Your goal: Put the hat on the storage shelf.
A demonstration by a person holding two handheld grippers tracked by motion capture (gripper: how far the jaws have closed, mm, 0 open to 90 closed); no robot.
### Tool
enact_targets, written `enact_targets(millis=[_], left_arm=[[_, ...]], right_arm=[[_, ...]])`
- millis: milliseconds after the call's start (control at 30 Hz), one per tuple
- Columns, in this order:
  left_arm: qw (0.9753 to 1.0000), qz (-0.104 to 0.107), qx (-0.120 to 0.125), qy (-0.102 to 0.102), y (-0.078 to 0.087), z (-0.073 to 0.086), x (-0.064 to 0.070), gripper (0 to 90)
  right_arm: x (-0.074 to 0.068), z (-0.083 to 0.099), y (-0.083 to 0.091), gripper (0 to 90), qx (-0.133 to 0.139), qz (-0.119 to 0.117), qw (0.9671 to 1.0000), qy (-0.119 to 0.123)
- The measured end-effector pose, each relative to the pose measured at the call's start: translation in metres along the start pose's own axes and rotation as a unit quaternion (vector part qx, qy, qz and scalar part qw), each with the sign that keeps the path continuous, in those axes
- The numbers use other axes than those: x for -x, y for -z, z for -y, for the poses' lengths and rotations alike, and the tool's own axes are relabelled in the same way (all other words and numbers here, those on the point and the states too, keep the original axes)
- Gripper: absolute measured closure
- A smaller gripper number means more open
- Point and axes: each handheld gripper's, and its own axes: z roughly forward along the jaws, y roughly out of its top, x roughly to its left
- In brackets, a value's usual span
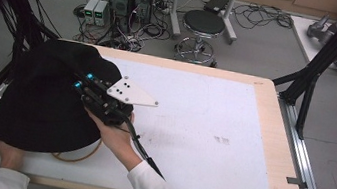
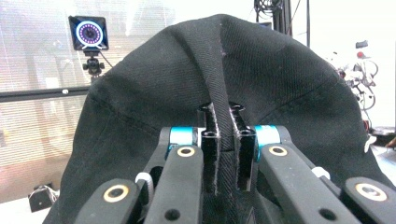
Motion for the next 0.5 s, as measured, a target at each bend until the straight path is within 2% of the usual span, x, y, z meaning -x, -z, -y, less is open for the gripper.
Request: enact_targets(millis=[167, 500], left_arm=[[1.0, 0.0, 0.0, 0.0, 0.0, 0.0, 0.0, 26.1], [1.0, 0.001, -0.001, -0.001, 0.0, 0.0, 0.0, 26.1]], right_arm=[[0.001, 0.009, 0.001, 85.6, -0.007, 0.001, 0.9999, -0.008], [0.001, 0.013, 0.004, 85.0, -0.009, -0.002, 0.9998, -0.016]])
